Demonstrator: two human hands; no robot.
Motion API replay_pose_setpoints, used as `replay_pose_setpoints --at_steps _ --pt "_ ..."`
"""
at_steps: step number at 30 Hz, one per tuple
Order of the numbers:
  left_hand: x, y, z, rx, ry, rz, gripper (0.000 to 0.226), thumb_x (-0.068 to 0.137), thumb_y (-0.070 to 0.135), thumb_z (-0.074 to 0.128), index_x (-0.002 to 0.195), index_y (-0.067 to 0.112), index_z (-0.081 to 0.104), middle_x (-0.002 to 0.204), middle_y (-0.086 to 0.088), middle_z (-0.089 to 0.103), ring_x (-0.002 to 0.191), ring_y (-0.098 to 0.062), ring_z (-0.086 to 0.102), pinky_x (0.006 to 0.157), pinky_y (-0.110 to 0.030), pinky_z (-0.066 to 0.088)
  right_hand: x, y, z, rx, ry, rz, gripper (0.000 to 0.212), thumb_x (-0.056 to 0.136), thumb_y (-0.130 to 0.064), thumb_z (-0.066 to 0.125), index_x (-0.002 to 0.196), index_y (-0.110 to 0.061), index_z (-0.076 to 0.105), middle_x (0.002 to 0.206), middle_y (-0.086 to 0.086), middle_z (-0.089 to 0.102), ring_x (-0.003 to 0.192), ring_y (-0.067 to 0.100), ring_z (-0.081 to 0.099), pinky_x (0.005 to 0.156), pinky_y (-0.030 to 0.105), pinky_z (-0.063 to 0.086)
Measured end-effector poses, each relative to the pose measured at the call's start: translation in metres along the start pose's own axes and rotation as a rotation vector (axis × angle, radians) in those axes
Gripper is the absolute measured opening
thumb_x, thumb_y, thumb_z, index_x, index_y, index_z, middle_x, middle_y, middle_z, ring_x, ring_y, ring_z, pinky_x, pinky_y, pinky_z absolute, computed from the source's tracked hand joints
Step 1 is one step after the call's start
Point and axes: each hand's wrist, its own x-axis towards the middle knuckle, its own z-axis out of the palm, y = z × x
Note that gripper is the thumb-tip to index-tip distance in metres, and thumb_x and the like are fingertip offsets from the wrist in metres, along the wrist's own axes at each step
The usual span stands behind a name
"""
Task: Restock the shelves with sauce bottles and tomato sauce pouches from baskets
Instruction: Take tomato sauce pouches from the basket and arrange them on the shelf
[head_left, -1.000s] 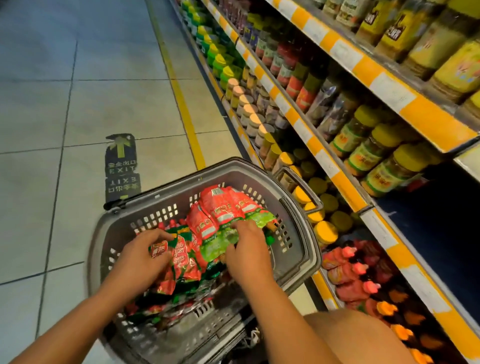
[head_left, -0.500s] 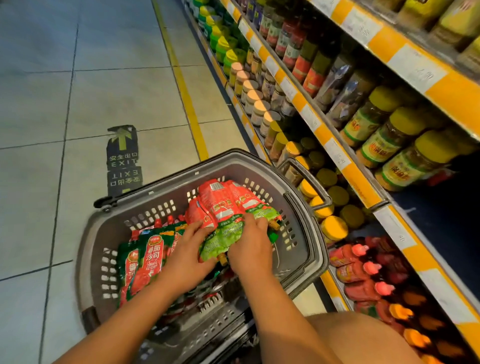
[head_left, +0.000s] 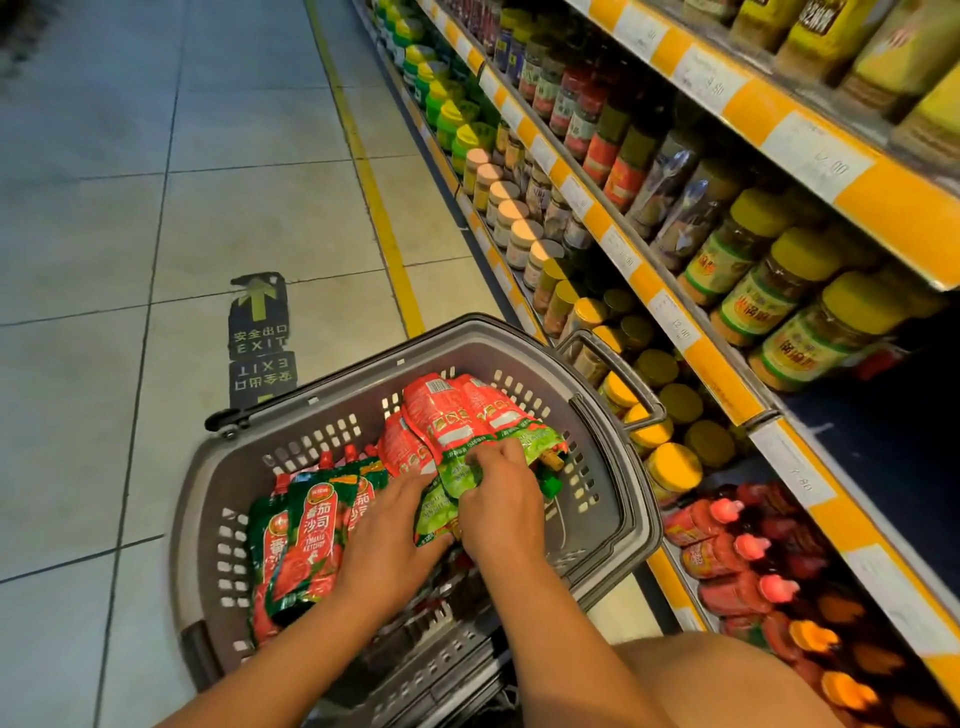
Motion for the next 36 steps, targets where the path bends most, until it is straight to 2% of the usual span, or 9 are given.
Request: replay_pose_setpoints --at_steps 6,9,12,17,20,24,27,32,36 --pt "-0.002 0.004 0.003 -0.027 0.009 -0.033 0.077 0.085 0.046 0.079 0.151 0.029 0.043 0.153 0.009 0.048 0.14 -0.015 0.047 0.112 -0.039 0.045 0.0 -0.001 -0.002 0.044 0.072 -0.082 0.052 0.082 0.015 0.055 0.119 -0.02 0.066 0.115 -0.014 0.04 0.111 0.016 0.051 0.087 0.03 0.052" --pt "0.0 0.005 0.003 -0.005 0.011 -0.009 0.071 0.085 0.048 0.078 0.146 0.03 0.044 0.145 0.012 0.051 0.131 -0.012 0.052 0.105 -0.036 0.05 0.0 0.001 0.001 0.05 0.086 -0.123 0.052 0.082 0.017 0.053 0.117 -0.02 0.066 0.113 -0.017 0.037 0.109 0.013 0.051 0.085 0.028 0.051" --pt "0.003 0.002 0.0 0.035 0.002 0.019 0.068 0.084 0.052 0.076 0.141 0.03 0.046 0.135 0.013 0.055 0.122 -0.012 0.057 0.097 -0.033 0.051 0.004 0.001 -0.002 0.064 0.126 -0.135 0.043 0.088 0.01 0.056 0.118 -0.018 0.067 0.116 -0.013 0.045 0.111 0.013 0.05 0.088 0.025 0.049" --pt "0.013 0.008 -0.007 0.17 0.066 0.006 0.065 0.084 0.062 0.068 0.137 0.031 0.048 0.131 0.013 0.056 0.118 -0.017 0.055 0.093 -0.038 0.051 0.008 -0.004 -0.016 0.007 0.342 -0.17 0.004 0.092 -0.019 0.07 0.095 -0.021 0.069 0.094 -0.008 0.063 0.098 0.019 0.048 0.089 0.04 0.049" --pt "0.027 0.005 -0.015 0.144 0.102 0.041 0.059 0.08 0.061 0.075 0.125 0.028 0.055 0.12 0.01 0.06 0.11 -0.019 0.056 0.085 -0.038 0.052 0.01 -0.01 -0.022 0.091 0.459 -0.167 0.005 0.094 -0.027 0.07 0.092 -0.023 0.067 0.091 -0.012 0.062 0.095 0.016 0.047 0.09 0.041 0.047" --pt "0.033 -0.008 -0.025 0.171 0.036 0.178 0.06 0.08 0.054 0.082 0.129 0.027 0.058 0.126 0.01 0.062 0.113 -0.015 0.058 0.088 -0.032 0.053 0.015 -0.007 -0.037 0.285 0.601 -0.161 0.006 0.098 -0.023 0.065 0.094 -0.02 0.063 0.092 -0.012 0.058 0.094 0.013 0.046 0.08 0.031 0.041" --pt "0.032 -0.016 -0.032 0.208 0.019 0.189 0.054 0.076 0.039 0.09 0.121 0.026 0.063 0.121 0.01 0.066 0.109 -0.017 0.063 0.085 -0.032 0.053 0.013 -0.003 -0.038 0.348 0.556 -0.119 0.007 0.1 -0.024 0.064 0.094 -0.021 0.06 0.091 -0.013 0.056 0.089 0.012 0.049 0.074 0.029 0.04" --pt "0.027 -0.025 -0.023 0.269 -0.019 0.184 0.062 0.07 0.025 0.091 0.127 0.023 0.067 0.129 0.008 0.065 0.117 -0.019 0.063 0.095 -0.036 0.056 0.006 -0.001 -0.029 0.414 0.24 0.086 0.013 0.097 -0.034 0.069 0.096 -0.03 0.057 0.085 -0.012 0.06 0.074 0.001 0.054 0.052 0.015 0.037" --pt "0.026 -0.023 -0.014 0.254 -0.015 0.146 0.063 0.075 0.021 0.086 0.134 0.021 0.064 0.135 0.008 0.061 0.123 -0.016 0.058 0.1 -0.034 0.054 0.007 0.005 -0.015 0.556 0.128 0.209 0.016 0.095 -0.021 0.074 0.1 -0.027 0.06 0.089 -0.007 0.057 0.07 0.003 0.053 0.052 0.01 0.041"
